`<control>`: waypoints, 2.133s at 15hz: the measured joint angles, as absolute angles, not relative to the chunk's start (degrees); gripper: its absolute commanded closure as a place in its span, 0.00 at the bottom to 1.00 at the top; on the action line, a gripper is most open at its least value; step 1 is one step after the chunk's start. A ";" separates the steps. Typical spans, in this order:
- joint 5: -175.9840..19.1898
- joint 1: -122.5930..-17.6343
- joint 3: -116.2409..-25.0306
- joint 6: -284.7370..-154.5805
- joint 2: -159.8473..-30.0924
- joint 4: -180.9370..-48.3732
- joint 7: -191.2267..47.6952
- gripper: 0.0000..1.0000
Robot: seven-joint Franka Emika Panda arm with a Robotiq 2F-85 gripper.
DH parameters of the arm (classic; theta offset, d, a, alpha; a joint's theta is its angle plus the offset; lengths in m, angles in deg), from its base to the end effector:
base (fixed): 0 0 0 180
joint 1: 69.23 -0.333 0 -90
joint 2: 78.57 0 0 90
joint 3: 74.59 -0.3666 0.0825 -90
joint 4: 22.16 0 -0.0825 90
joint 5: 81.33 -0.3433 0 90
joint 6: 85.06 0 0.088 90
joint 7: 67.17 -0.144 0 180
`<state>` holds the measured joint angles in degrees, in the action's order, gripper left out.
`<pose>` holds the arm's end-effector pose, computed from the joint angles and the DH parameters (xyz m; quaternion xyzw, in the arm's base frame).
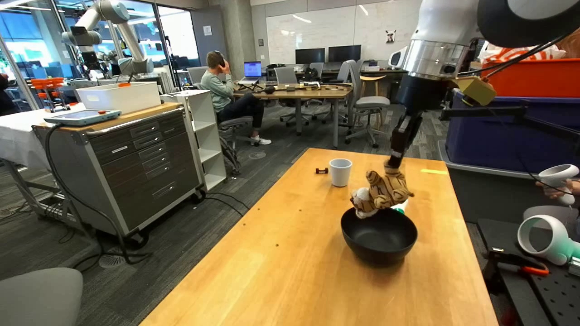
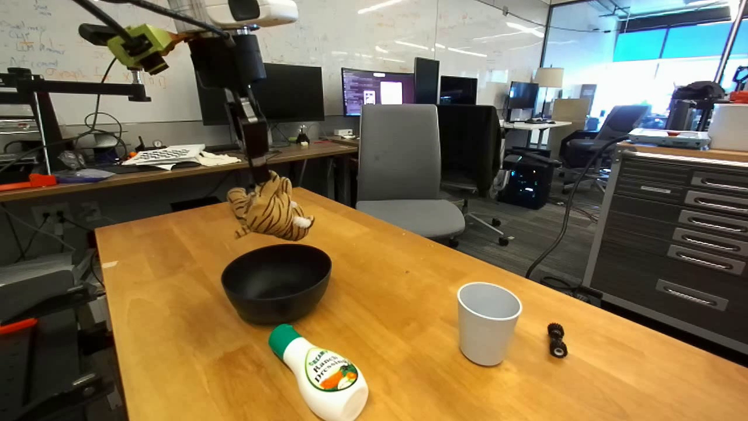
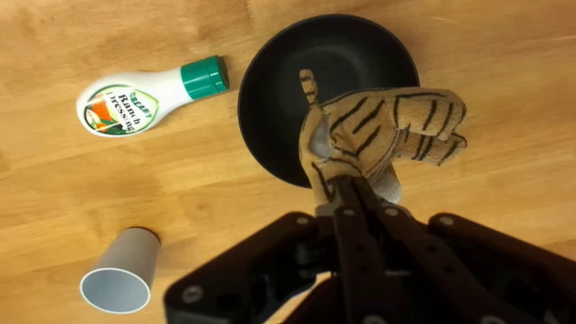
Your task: Put the tiger plush toy in the black bowl
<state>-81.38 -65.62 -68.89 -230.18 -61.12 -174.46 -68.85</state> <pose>0.3776 -0.0621 0.3973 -0.9914 0.0948 -0.0896 0.0094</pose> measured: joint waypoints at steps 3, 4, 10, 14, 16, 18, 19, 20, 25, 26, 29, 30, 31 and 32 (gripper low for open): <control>-79.19 -64.85 -68.90 -230.48 -62.13 -175.92 -68.55 0.99; -78.28 -64.50 -68.89 -230.61 -62.72 -176.20 -68.55 0.99; -74.36 -62.33 -68.89 -234.41 -67.83 -176.83 -68.56 0.99; -72.57 -61.89 -68.89 -237.94 -71.45 -176.80 -68.64 0.99; -72.23 -61.89 -68.89 -239.04 -72.71 -176.77 -68.64 0.97; -71.37 -61.89 -68.89 -239.82 -73.44 -176.75 -68.71 0.71; -71.06 -61.89 -68.89 -240.01 -73.65 -176.72 -68.75 0.64; -70.76 -61.89 -68.89 -240.19 -73.81 -176.69 -68.80 0.57; -70.39 -61.89 -68.89 -240.73 -74.01 -176.43 -68.88 0.19; -70.39 -61.90 -68.89 -240.77 -74.00 -176.32 -68.88 0.11; -70.40 -61.94 -68.89 -240.87 -73.85 -175.72 -68.94 0.00; -70.40 -61.95 -68.89 -240.92 -73.69 -175.44 -69.06 0.00; -70.40 -61.95 -68.90 -241.08 -73.47 -175.19 -69.29 0.00; -70.35 -61.95 -68.91 -241.12 -73.14 -174.91 -69.62 0.00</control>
<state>-70.35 -61.95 -68.91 -241.12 -73.14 -174.91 -69.62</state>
